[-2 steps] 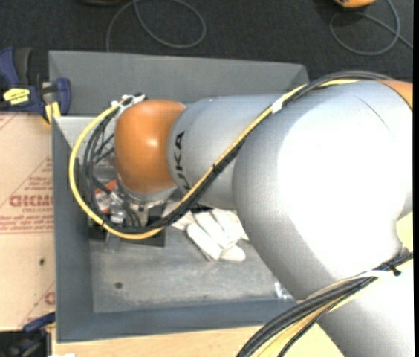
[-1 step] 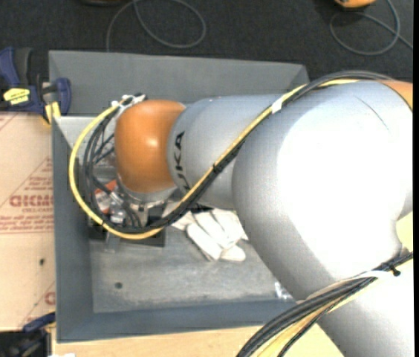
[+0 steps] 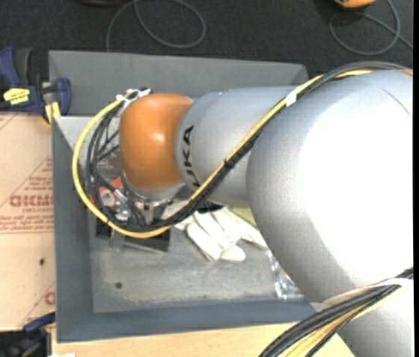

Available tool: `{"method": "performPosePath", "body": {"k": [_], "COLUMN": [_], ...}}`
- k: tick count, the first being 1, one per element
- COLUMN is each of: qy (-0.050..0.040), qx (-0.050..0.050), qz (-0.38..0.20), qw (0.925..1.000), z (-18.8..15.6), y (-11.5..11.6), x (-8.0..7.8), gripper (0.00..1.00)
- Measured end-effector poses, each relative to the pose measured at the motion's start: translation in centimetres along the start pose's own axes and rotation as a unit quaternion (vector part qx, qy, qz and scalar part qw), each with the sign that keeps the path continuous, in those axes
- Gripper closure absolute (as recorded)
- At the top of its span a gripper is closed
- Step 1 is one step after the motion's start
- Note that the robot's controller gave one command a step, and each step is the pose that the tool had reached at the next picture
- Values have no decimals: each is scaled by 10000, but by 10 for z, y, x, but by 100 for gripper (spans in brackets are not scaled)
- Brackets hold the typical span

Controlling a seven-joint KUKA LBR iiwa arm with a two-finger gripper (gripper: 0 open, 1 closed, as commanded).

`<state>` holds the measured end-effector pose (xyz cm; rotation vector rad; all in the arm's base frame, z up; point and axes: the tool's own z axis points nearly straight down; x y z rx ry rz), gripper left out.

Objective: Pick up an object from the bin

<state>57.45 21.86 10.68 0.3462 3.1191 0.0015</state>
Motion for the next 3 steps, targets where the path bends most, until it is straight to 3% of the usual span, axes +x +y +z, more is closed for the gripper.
{"method": "performPosePath", "body": {"k": [1, 2, 3], "qy": [-50, 17, -9], "qx": [-38, 7, -10], "qz": [-12, 31, 18], "qw": [10000, 10000, 10000], "z": [-35, -58, -97], "y": [9, 6, 1], "x": [-3, -9, 10], "gripper": [100, 100, 100]}}
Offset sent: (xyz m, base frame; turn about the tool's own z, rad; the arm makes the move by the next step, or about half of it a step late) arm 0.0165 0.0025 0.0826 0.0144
